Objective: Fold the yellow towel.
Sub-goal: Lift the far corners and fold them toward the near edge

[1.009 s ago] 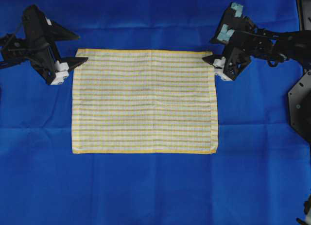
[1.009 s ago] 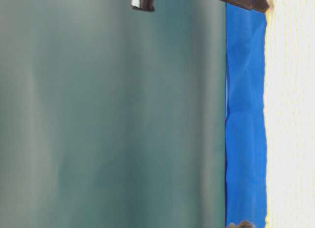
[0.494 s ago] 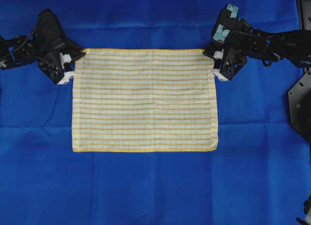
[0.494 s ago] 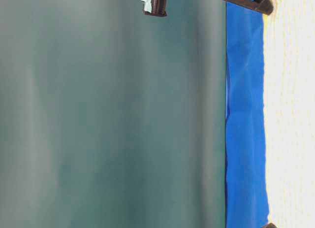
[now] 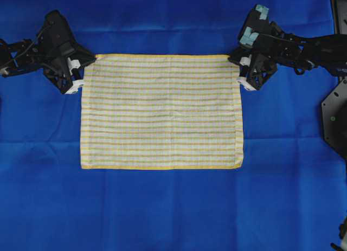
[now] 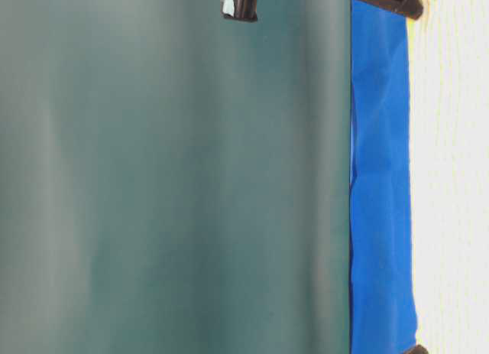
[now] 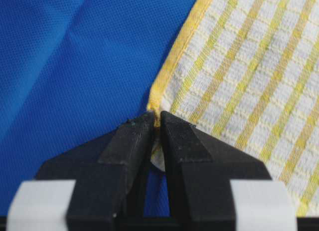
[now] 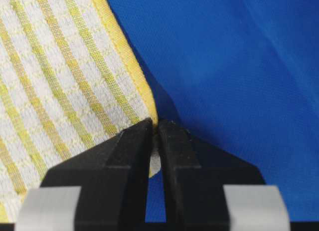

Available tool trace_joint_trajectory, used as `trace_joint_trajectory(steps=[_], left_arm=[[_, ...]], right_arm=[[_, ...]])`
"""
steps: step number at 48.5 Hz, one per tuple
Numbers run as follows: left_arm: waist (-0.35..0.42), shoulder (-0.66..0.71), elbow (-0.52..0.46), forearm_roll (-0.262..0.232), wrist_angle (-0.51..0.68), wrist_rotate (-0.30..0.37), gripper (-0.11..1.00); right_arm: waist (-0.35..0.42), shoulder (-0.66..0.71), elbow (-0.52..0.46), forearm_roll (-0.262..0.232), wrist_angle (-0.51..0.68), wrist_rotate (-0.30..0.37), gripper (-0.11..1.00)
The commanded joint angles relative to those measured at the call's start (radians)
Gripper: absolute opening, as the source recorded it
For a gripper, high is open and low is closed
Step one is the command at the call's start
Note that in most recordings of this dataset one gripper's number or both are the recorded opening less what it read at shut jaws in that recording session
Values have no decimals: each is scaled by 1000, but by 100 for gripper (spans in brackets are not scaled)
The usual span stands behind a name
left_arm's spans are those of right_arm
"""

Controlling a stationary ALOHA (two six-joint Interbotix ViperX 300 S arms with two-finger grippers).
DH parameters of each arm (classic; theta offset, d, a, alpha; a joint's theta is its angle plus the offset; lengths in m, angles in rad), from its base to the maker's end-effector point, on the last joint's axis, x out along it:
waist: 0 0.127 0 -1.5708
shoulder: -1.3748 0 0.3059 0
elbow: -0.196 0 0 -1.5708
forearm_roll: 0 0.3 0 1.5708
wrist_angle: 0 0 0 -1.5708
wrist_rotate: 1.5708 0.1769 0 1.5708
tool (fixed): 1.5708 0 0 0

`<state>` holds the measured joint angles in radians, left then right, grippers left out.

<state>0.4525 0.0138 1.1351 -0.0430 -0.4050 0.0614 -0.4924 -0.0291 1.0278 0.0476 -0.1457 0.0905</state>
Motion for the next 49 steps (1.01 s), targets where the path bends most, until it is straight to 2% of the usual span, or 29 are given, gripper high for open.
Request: trace_joint_trajectory(steps=[1,11,21,34,42,49], left_arm=[[6,-60,-8,-2,17,5,5],[8,-176,-18,-2,87,49,5],[8,-282,-14,-2,167,57,4],[-3,-311,0,-2,176,49,5],[-58,-311,3,-3,176,38,5],[-149,-316,11,-3,178,-9,4]], right_arm=[[-3,-38,2,17,-2,0,5],[-3,-104,2,26,5,-2,5],[-3,-170,5,26,35,-2,5],[2,-181,6,26,46,-2,5],[41,-192,8,29,66,0,5],[109,-236,28,67,92,0,5]])
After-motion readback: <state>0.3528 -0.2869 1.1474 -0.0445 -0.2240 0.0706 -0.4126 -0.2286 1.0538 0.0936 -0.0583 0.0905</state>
